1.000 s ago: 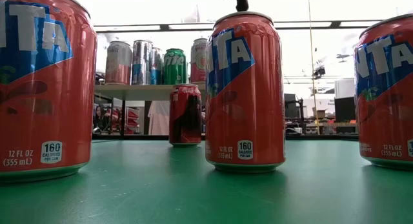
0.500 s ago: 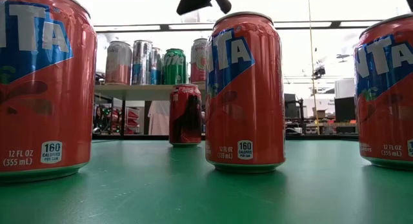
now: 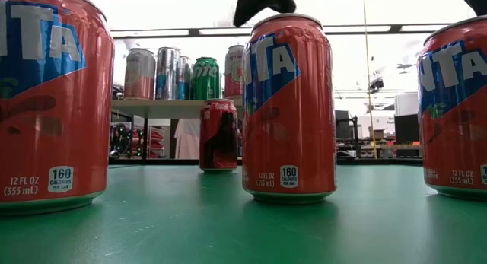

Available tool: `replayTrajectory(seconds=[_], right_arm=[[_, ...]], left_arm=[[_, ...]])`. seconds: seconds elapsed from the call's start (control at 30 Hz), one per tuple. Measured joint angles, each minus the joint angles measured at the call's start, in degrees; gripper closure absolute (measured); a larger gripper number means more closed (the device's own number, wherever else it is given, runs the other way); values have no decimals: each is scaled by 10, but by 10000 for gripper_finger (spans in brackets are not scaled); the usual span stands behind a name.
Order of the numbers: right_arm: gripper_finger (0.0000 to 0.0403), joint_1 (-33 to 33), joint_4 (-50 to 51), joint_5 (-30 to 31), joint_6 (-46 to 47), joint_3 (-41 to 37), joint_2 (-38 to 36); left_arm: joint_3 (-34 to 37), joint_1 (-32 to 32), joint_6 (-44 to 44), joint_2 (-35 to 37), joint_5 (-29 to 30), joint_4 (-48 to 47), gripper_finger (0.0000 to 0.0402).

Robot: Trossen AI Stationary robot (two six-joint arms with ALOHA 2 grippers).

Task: Place canned beverage on shelf
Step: Put the orange can on the shelf

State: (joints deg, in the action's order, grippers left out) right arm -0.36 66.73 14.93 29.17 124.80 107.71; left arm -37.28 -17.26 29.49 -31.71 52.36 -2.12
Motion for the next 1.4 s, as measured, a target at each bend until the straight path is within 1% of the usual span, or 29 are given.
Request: replayTrajectory(seconds=[0.07,0.13,0.2,0.3,0.37,0.57,0.67,0.97,1.13,1.23,1.33,1.4], right_arm=[[394,-3,-38,13,-31,7,0],[394,-13,-111,10,-77,7,0],[394,-31,-178,-10,-120,7,4],[394,-61,-266,-57,-170,8,21],[394,-80,-319,-70,-192,8,36],[394,-126,-466,-79,-282,7,75],[394,-139,-506,-77,-312,7,90],[394,-143,-584,-73,-359,7,136],[394,-144,-580,-73,-351,14,141],[394,-146,-552,-73,-352,15,141],[394,-144,-491,-72,-360,14,128],[394,-139,-439,-73,-371,14,101]], left_arm=[[0,0,0,-1,29,1,402],[0,0,1,0,39,11,402],[-1,0,1,2,40,17,402],[-1,0,1,9,40,19,402],[-1,0,1,14,41,16,402],[1,0,2,35,42,7,402],[5,0,12,48,43,7,402],[14,0,15,74,42,7,402],[14,1,15,75,42,7,402],[14,1,15,73,41,7,402],[19,1,3,66,39,8,402],[23,1,-1,56,25,6,402]])
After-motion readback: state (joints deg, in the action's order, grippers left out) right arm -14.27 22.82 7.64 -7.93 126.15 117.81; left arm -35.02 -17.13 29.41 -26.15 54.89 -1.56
